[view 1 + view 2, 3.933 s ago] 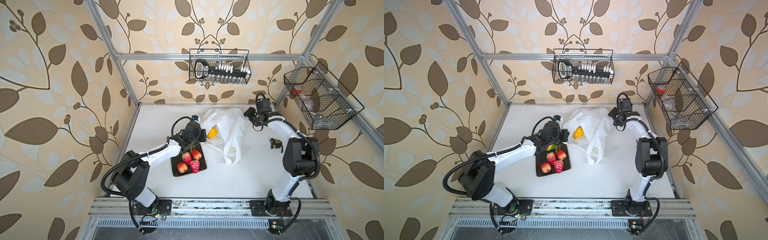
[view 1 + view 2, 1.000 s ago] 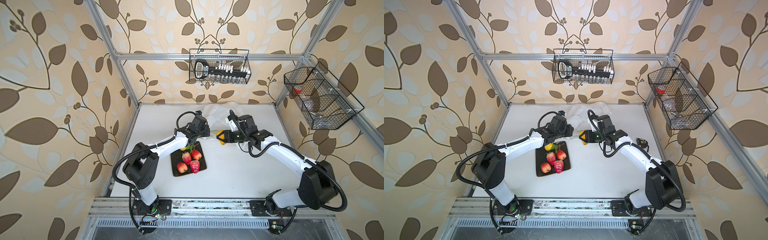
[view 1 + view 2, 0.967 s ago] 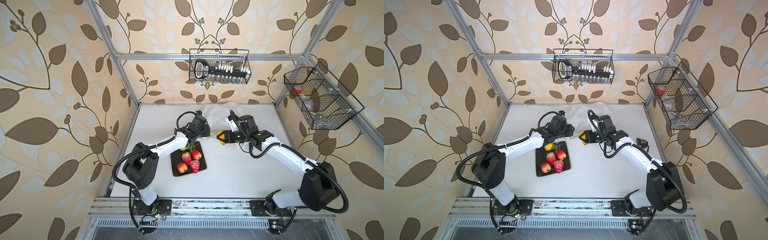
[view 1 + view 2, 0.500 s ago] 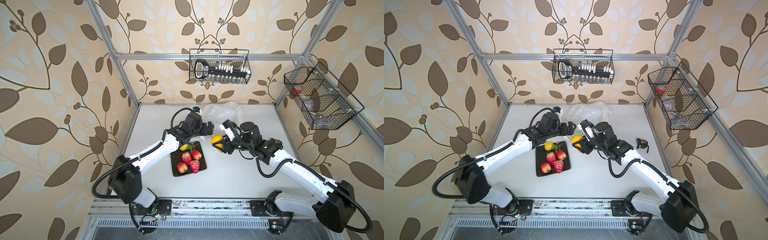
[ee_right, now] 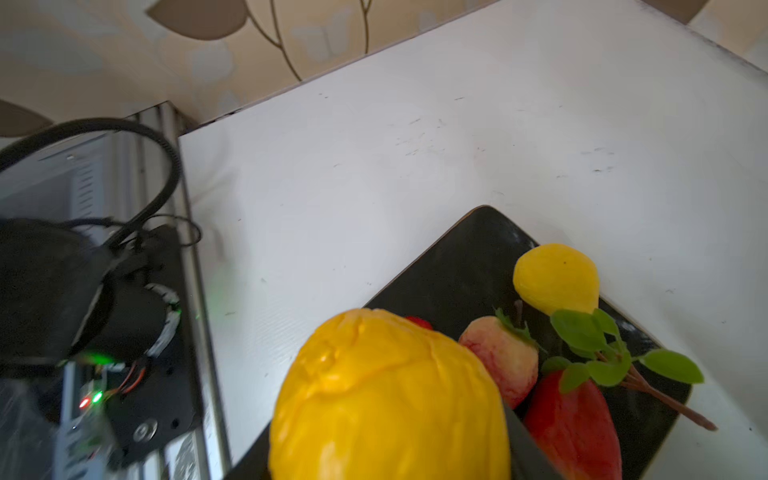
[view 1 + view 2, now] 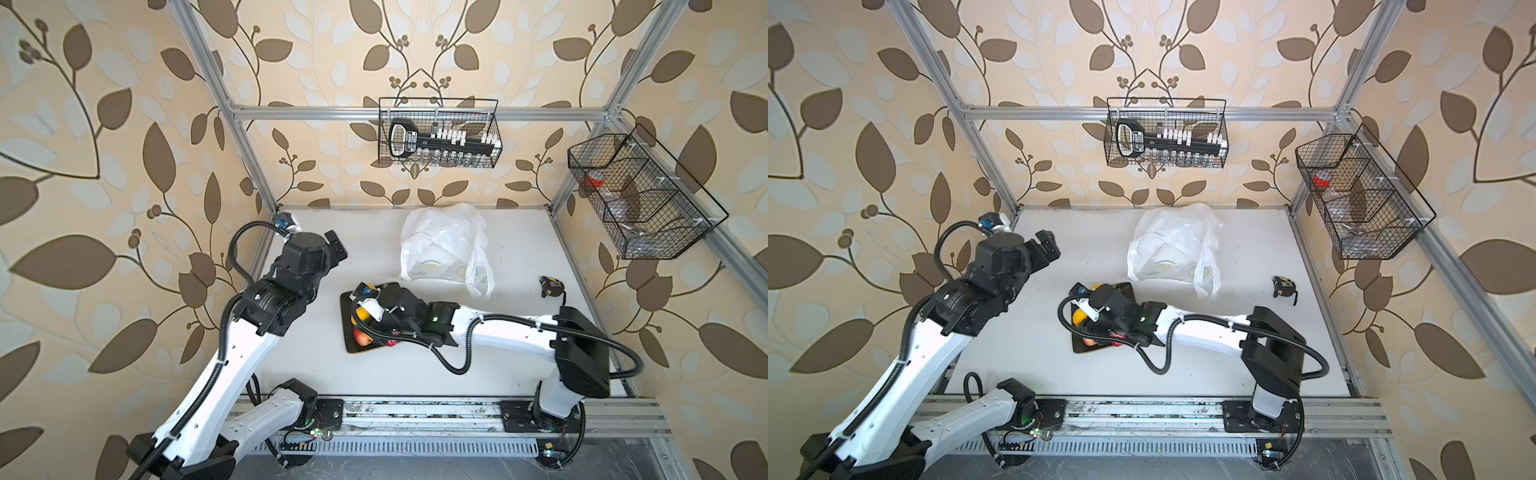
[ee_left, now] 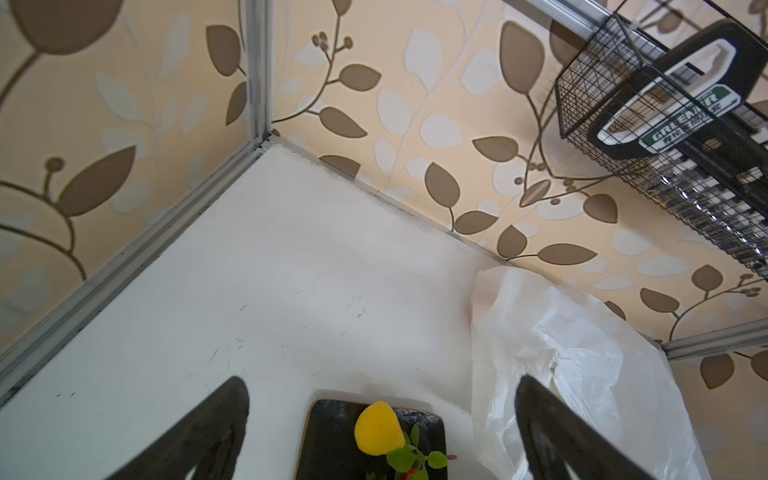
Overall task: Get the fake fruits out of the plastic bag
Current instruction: 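Carry the yellow lemon out and release it on the dark mat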
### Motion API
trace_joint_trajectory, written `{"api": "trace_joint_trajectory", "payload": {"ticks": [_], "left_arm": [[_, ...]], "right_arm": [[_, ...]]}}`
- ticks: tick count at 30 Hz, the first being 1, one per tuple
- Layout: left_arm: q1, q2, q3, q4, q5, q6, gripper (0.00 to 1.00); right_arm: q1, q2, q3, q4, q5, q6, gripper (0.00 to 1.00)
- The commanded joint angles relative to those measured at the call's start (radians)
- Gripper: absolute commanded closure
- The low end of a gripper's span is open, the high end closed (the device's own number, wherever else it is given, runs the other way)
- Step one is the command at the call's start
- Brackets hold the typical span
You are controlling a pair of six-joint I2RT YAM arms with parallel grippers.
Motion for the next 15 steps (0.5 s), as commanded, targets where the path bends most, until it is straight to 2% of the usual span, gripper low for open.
{"api": "trace_joint_trajectory", "payload": {"ticks": [1, 9, 15], "left_arm": [[0.004, -0.069, -0.010, -0.126, -0.136, -0.051, 0.01], [0.004, -0.150, -0.021, -0.243, -0.140, -0.049, 0.01], [0.004, -0.166, -0.035, -0.277, -0.110, -0.064, 0.01]], "right_arm": [[0.002, 0.105, 0.124, -0.025, 0.224, 0.141, 0.71], [0.016, 0.336, 0.324, -0.086, 0.324, 0.253, 0.65], [0.019, 0.456, 0.429, -0.125, 0.386, 0.265, 0.60]]}}
